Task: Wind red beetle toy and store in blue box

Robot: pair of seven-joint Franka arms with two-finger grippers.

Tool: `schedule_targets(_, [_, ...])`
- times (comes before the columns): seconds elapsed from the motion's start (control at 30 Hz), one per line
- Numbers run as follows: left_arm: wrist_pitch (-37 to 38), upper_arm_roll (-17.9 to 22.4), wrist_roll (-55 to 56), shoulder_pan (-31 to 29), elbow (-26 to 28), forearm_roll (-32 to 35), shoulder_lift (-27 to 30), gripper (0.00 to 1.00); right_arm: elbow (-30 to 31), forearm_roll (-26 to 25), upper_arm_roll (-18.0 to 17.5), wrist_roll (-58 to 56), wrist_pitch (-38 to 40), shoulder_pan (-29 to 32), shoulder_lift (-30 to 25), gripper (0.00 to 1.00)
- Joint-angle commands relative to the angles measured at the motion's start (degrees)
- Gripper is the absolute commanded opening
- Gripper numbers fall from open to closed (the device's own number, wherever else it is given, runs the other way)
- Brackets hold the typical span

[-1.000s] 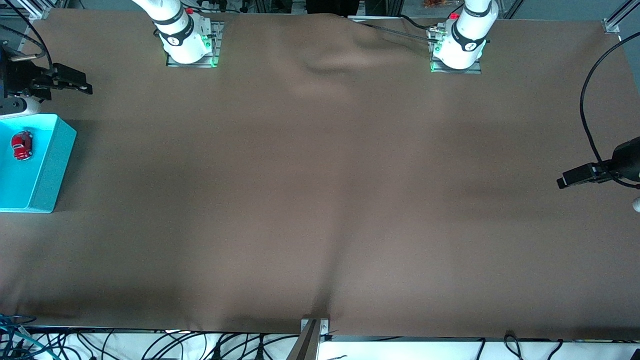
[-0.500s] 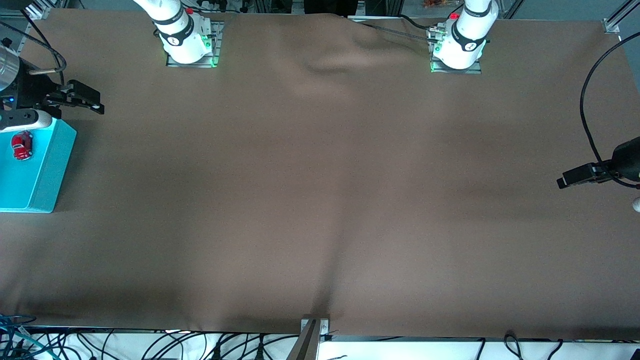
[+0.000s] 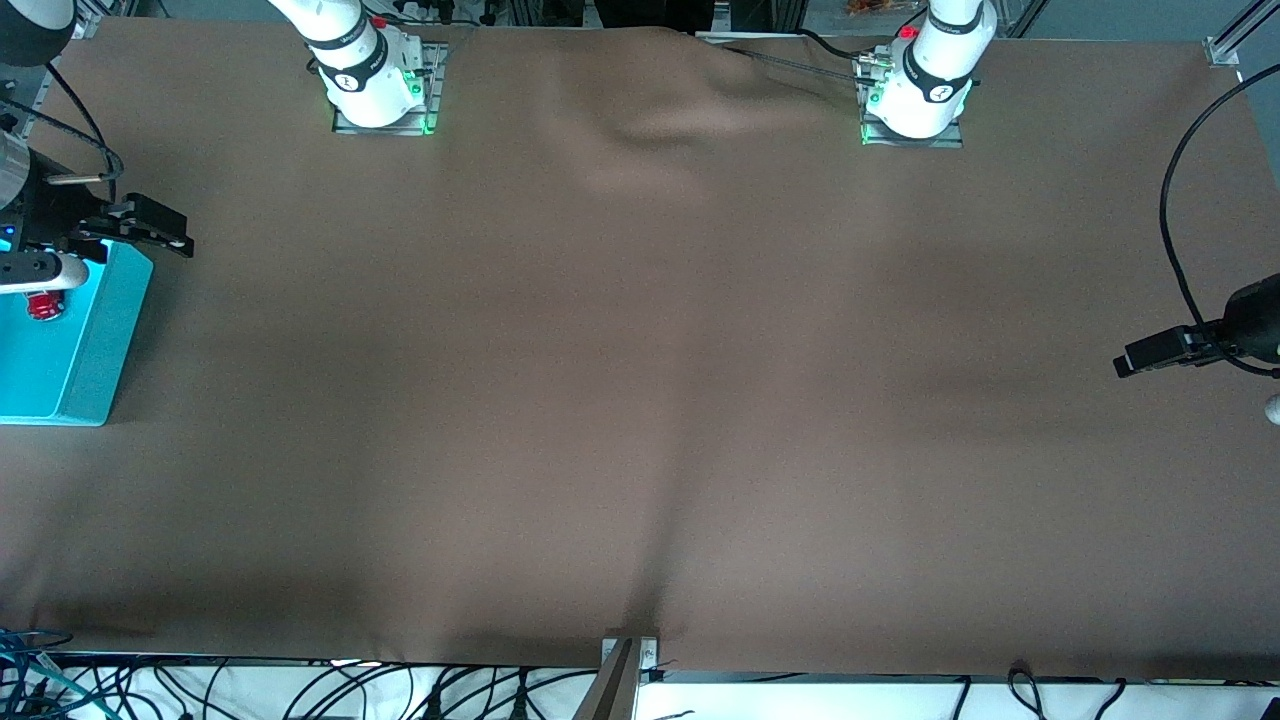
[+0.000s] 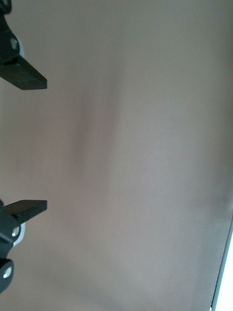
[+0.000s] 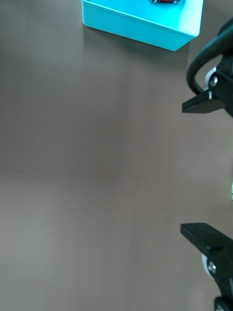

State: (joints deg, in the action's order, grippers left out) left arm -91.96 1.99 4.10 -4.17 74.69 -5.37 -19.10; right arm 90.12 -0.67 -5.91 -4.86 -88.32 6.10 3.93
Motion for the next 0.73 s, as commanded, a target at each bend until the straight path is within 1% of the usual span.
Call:
schedule_targets(0.0, [1.0,0.0,-1.1,0.0,-0.3,0.4,0.6,1.00,0.1,-0.7,-0.8,0.4,-0.4,1.4,-0.2,1.00])
schedule_targets(0.37, [1.0,0.0,-1.1,0.0,-0.3,0.4,0.6,1.00,0.1,-0.5,-0.9,-0.1,1.5,1.2,-0.2,1.00])
schedule_targets(0.7, [1.0,0.0,-1.1,0.0,-0.3,0.4,0.6,1.00,-0.5,-0.2,-1.2,0.2,1.5,0.9,-0.1,1.00])
